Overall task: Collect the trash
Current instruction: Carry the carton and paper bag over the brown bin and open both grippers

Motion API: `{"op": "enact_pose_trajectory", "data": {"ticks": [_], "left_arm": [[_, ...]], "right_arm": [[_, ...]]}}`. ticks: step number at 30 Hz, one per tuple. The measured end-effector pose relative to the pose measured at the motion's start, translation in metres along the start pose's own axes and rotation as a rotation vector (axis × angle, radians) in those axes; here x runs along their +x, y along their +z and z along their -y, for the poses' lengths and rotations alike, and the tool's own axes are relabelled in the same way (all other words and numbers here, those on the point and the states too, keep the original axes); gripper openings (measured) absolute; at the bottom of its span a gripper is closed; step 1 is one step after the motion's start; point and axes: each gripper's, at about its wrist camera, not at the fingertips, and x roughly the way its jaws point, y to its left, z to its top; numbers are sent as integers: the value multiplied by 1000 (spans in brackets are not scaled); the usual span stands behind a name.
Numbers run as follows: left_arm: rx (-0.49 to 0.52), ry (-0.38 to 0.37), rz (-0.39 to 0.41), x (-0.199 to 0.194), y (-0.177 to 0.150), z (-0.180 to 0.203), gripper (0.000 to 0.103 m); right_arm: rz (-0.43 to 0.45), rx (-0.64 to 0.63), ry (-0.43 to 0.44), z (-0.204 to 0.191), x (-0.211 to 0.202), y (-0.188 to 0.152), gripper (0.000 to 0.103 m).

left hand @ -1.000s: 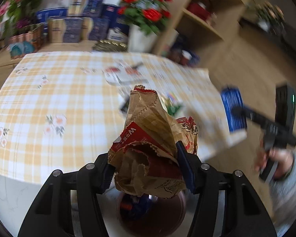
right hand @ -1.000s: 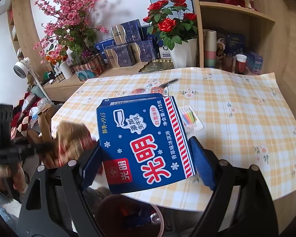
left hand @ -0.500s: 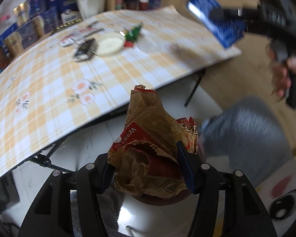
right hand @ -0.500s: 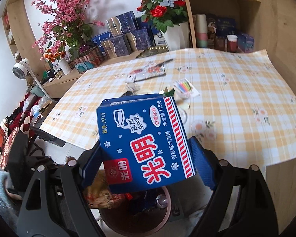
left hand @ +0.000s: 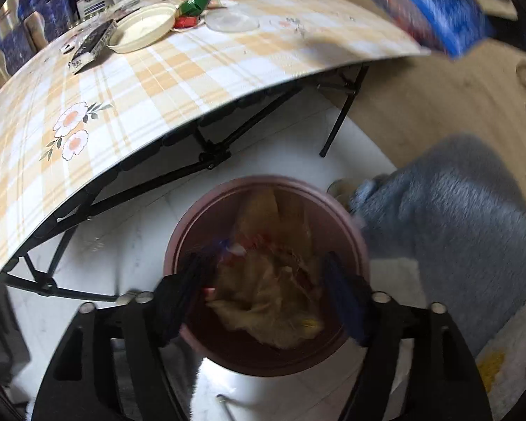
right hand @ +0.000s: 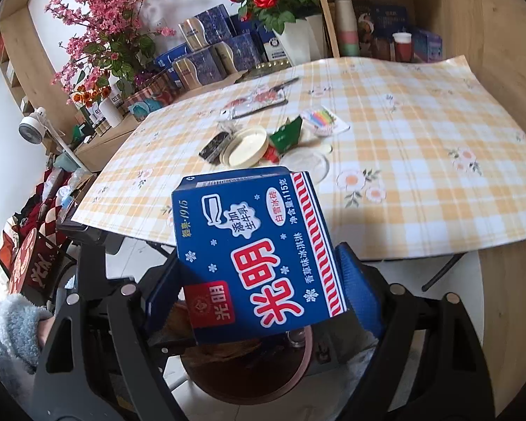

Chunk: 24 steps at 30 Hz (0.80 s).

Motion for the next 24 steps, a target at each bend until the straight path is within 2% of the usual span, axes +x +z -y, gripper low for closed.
{"op": "enact_pose_trajectory", "data": {"ticks": [4,9,12,16,24], "left_arm": [[-52,18,83,-21,0,-8,83],[-231,64,218,-57,-1,-38,87],[-348,118,328,-87,-8,-58,89],[-450,173,440,-122,-20,-75,91],[-596,304,536,-163,-52,-95,92]], "right_arm": [[-33,-8,0,-4,7,-12,83],[-86,-6,19,-10,22,-31,83],[-126,-29,20,-18,33,-44,83],[-197,-52,25,-26,54,-60,83],[-335,-105,25,-37,98,-91,83]]}}
